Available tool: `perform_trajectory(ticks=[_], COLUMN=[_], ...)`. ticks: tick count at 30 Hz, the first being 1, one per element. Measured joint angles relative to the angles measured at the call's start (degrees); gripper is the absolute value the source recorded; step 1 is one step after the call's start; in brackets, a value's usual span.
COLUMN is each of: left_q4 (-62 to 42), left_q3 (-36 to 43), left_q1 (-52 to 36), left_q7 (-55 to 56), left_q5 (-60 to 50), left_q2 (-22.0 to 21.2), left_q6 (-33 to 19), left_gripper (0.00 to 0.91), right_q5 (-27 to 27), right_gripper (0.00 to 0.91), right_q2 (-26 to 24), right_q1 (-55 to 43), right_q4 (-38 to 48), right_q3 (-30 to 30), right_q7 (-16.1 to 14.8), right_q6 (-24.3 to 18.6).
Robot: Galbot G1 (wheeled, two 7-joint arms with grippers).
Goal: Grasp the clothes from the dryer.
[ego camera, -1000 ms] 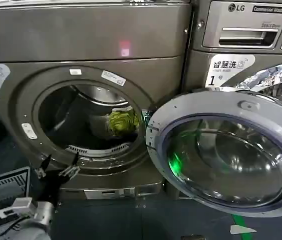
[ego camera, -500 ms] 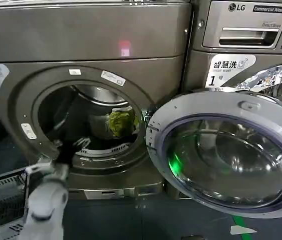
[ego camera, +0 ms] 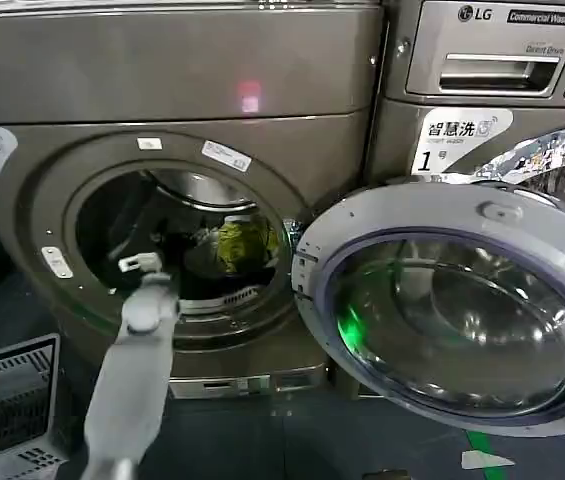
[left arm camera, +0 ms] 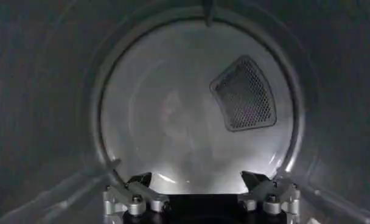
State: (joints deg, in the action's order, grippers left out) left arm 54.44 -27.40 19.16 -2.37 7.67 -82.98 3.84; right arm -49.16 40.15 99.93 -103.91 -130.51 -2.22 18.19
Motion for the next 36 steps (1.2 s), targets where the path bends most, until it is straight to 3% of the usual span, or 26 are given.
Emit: perform_trajectory(ticks=[8,16,23,30,36], left_q4=[-13.90,-23.47,-30.58,-35.91,-38.87], left_q3=[2.95,12.17,20.61,27.14,31.86], left_q1=[-9.05,-15.72,-19.88,-22.71,-25.21], left_q7=[-4.89,-18.43,-32.57,-45.31,-51.87], left_q5=[-0.22,-3.96,-11.82,-19.30,-30.09], left_q2=[0.68,3.01,4.43,5.38,5.57], left_q6=[-0.50,-1.61,-5.85,-14.70,-19.10], left_gripper=[0.907,0.907,0.907,0.907,0.907], right_q5=[-0.09,-0.05,0.28,0.51,0.56], right_gripper=[0.907,0.907,0.907,0.907,0.907], right_q2=[-0.10,-0.03,0.25,0.39,1.24], right_q1=[0.03,-0.01,-0.23,-0.39,-0.42], right_q4=[0.05,0.13,0.10,-0.05,-0.55], right_q3=[-0.10,0.09,0.49,0.59,0.61], right_q7=[-0.14,-0.22,-0.13,-0.10,-0.09], right_q6=[-0.30,-0.45,-0.51,-0.51,-0.50])
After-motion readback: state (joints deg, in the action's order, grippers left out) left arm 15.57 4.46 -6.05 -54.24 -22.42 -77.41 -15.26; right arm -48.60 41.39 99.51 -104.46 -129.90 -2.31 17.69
